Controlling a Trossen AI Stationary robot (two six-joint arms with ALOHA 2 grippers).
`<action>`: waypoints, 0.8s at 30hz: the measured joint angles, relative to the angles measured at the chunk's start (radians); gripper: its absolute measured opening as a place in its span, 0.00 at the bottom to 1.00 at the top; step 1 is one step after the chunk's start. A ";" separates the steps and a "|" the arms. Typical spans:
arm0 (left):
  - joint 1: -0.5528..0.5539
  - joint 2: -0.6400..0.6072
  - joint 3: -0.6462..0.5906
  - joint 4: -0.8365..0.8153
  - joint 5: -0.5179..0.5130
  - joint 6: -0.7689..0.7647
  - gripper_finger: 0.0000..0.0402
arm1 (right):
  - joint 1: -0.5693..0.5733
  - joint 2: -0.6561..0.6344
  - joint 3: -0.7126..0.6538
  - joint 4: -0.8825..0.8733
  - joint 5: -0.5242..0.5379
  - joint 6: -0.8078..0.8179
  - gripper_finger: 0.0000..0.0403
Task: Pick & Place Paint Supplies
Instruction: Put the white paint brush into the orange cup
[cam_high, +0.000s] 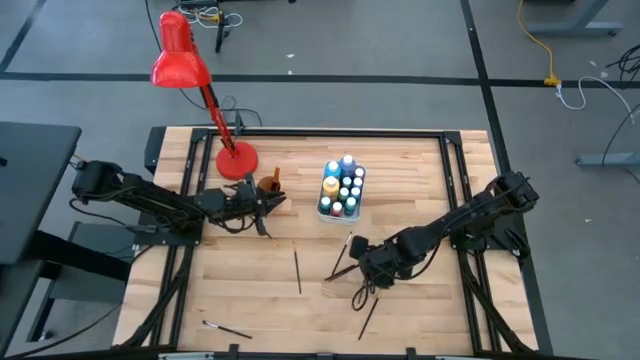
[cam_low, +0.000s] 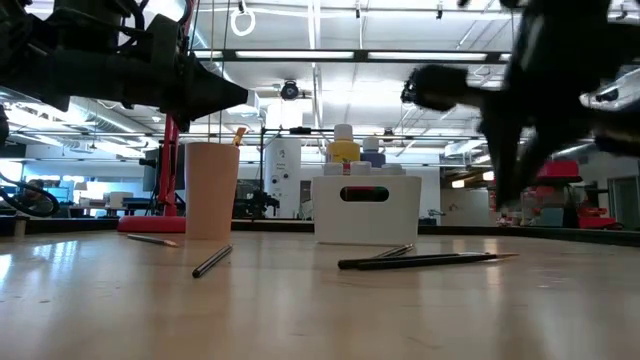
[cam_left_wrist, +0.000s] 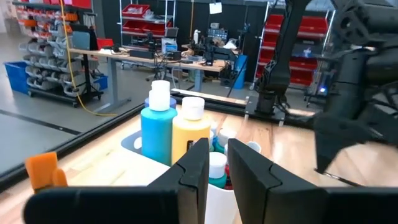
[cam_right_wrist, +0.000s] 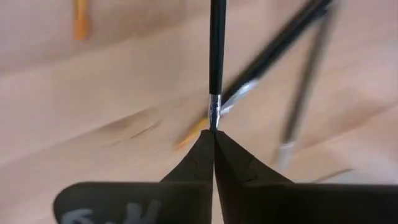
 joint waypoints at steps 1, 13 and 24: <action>0.000 0.000 0.000 0.003 0.000 -0.014 0.16 | 0.002 0.000 0.025 -0.001 -0.003 -0.007 0.01; -0.001 0.000 0.000 0.003 0.201 -0.271 0.16 | 0.010 -0.001 0.186 0.319 0.423 -0.512 0.00; 0.000 0.000 0.051 -0.014 0.404 -0.347 0.26 | -0.043 -0.001 0.186 0.738 0.545 -1.165 0.00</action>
